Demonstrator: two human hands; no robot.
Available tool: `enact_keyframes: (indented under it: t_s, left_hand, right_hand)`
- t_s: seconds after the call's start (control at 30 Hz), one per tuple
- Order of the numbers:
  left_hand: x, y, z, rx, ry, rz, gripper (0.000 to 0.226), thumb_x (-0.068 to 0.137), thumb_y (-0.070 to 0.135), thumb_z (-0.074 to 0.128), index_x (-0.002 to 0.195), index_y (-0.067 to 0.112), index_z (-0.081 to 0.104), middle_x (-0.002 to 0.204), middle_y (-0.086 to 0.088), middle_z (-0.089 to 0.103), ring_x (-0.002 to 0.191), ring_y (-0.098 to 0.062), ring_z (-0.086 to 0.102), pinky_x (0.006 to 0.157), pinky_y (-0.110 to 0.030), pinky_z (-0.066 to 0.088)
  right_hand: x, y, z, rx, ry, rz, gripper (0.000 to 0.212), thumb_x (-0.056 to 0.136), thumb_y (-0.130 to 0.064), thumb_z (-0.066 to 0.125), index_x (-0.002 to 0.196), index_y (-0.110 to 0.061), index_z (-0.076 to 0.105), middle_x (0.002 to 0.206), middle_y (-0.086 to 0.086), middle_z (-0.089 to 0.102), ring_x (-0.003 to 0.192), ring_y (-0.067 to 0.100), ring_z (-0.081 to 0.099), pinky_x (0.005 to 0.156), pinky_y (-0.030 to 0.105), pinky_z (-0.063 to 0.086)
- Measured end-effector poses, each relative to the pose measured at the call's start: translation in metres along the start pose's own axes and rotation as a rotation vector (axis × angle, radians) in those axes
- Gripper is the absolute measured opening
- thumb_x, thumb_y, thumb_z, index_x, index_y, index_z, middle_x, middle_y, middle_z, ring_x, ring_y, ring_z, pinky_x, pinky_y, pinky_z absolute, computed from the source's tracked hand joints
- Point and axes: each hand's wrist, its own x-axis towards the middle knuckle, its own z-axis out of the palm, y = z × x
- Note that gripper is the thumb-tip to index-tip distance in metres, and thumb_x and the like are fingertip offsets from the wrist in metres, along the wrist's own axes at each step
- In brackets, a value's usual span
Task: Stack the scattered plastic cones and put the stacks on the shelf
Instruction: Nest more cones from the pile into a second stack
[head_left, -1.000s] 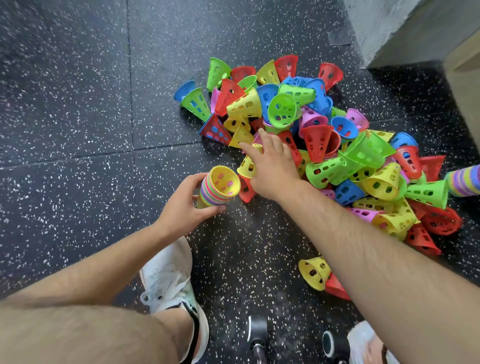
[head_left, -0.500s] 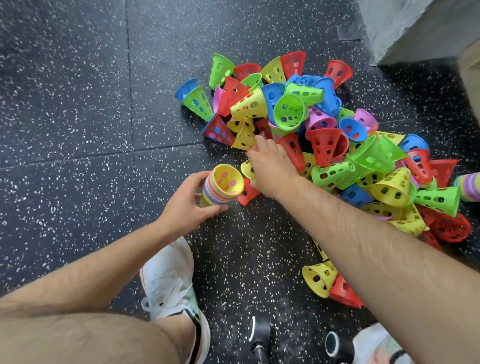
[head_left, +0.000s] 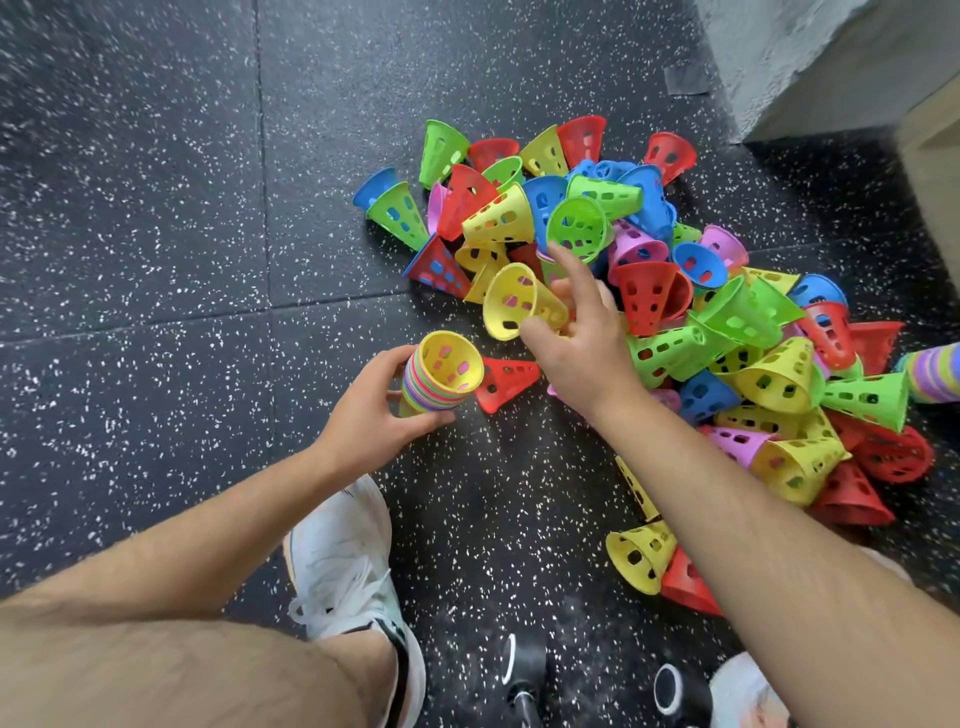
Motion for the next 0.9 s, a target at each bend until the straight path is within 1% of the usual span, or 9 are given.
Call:
enact_keyframes:
  t_s: [0.1,0.2,0.27,0.37,0.5,0.6,0.67,0.77,0.9]
  left_hand:
    - [0.001,0.004,-0.001,-0.009,0.0,0.003,0.076,0.072,0.039,0.095,0.136,0.037,0.054,0.132,0.021,0.059,0.121,0.002,0.058,0.099,-0.027,0.052]
    - [0.001,0.008,-0.001,-0.018,0.003,0.016,0.077,0.073,0.039,0.094,0.139,0.031,0.055,0.131,0.019,0.06,0.12,-0.001,0.06,0.1,-0.03,0.054]
    - [0.0,0.01,-0.001,-0.029,0.016,0.022,0.077,0.073,0.038,0.094,0.139,0.031,0.056,0.131,0.021,0.06,0.12,-0.001,0.061,0.1,-0.029,0.054]
    - [-0.002,0.011,-0.002,-0.047,0.029,0.024,0.078,0.072,0.037,0.095,0.139,0.029,0.055,0.132,0.018,0.06,0.121,-0.003,0.06,0.1,-0.027,0.053]
    - [-0.006,0.01,-0.006,-0.034,0.036,0.02,0.08,0.072,0.033,0.096,0.141,0.024,0.055,0.134,0.014,0.059,0.124,-0.002,0.058,0.1,-0.019,0.05]
    - [-0.01,0.006,-0.01,-0.031,0.042,0.005,0.077,0.073,0.028,0.095,0.139,0.025,0.055,0.132,0.018,0.057,0.121,0.004,0.057,0.096,-0.01,0.047]
    - [-0.013,0.005,-0.012,-0.027,0.046,-0.004,0.076,0.074,0.027,0.095,0.138,0.027,0.055,0.132,0.018,0.057,0.12,0.007,0.057,0.093,-0.008,0.046]
    - [-0.015,0.002,-0.016,-0.02,0.043,-0.018,0.077,0.074,0.029,0.095,0.139,0.026,0.055,0.133,0.012,0.059,0.122,0.0,0.058,0.098,-0.016,0.049]
    - [-0.019,-0.002,-0.021,-0.022,0.044,-0.027,0.076,0.074,0.031,0.095,0.139,0.027,0.055,0.134,0.015,0.059,0.123,-0.004,0.059,0.101,-0.026,0.051]
  right_hand:
    - [-0.015,-0.012,0.009,0.175,-0.093,-0.016,0.063,0.076,-0.044,0.055,0.137,-0.053,0.044,0.115,0.004,0.057,0.109,0.021,0.056,0.099,0.046,0.047]
    - [-0.026,-0.021,0.024,0.404,-0.158,0.009,0.05,0.08,-0.041,0.052,0.13,-0.041,0.055,0.11,0.006,0.063,0.099,0.027,0.062,0.092,0.047,0.053]
    - [-0.031,-0.022,0.03,0.418,-0.184,0.036,0.04,0.082,-0.039,0.05,0.12,-0.034,0.06,0.104,0.0,0.066,0.101,0.026,0.062,0.095,0.047,0.05]
    - [-0.036,-0.013,0.035,0.145,-0.132,-0.044,0.043,0.086,-0.034,0.05,0.126,-0.022,0.059,0.112,-0.003,0.062,0.107,0.015,0.058,0.098,0.041,0.048]
    - [-0.038,0.004,0.034,-0.008,-0.058,-0.087,0.05,0.091,-0.032,0.049,0.139,-0.016,0.052,0.128,0.0,0.056,0.12,0.014,0.051,0.107,0.038,0.042]
    - [-0.035,0.022,0.034,-0.338,-0.177,-0.169,0.054,0.091,-0.028,0.052,0.145,-0.019,0.047,0.144,0.002,0.046,0.135,0.019,0.038,0.115,0.043,0.033]
    - [-0.033,0.032,0.037,-0.644,-0.338,-0.235,0.063,0.089,-0.028,0.06,0.148,-0.026,0.04,0.157,0.005,0.029,0.142,0.025,0.026,0.118,0.046,0.028]
    - [-0.028,0.044,0.049,-0.918,-0.481,-0.309,0.064,0.088,-0.024,0.066,0.146,-0.024,0.04,0.164,0.007,0.012,0.145,0.03,0.02,0.118,0.045,0.027]
    - [-0.023,0.05,0.058,-0.943,-0.402,-0.359,0.057,0.091,-0.021,0.065,0.142,-0.013,0.04,0.162,0.008,0.022,0.138,0.028,0.032,0.112,0.04,0.034]
